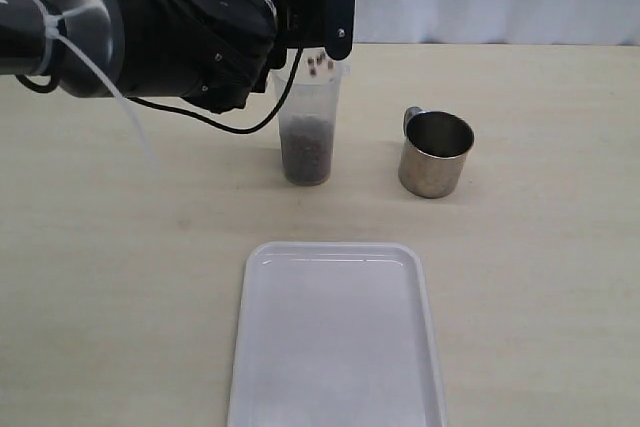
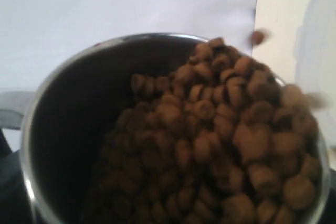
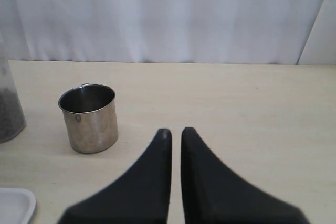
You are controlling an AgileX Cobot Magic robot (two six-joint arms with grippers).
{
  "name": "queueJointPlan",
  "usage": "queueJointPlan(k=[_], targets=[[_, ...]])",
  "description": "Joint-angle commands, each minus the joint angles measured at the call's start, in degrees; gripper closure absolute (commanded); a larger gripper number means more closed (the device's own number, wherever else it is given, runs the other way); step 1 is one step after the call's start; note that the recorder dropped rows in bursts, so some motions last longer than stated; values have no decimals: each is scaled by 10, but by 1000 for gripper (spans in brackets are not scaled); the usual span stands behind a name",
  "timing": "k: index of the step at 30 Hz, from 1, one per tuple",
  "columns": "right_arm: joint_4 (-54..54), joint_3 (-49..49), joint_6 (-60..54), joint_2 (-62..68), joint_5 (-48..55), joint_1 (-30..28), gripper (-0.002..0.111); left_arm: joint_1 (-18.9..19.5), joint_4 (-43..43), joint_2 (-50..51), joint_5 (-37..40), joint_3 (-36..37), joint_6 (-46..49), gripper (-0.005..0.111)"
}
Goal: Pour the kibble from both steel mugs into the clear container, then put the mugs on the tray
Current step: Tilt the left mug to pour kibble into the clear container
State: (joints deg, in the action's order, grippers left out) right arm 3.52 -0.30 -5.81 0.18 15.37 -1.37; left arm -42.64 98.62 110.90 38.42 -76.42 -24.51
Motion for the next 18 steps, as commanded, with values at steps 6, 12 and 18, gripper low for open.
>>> queueJointPlan(k=[6,12,18], targets=[[5,3,1,-2,-1,2,103,1,13,-5,14,-11,52,107],[5,3,1,-2,-1,2,103,7,13,-5,14,-11,90,107],[5,3,1,-2,-1,2,103,7,13,-5,4,-11,147,107]])
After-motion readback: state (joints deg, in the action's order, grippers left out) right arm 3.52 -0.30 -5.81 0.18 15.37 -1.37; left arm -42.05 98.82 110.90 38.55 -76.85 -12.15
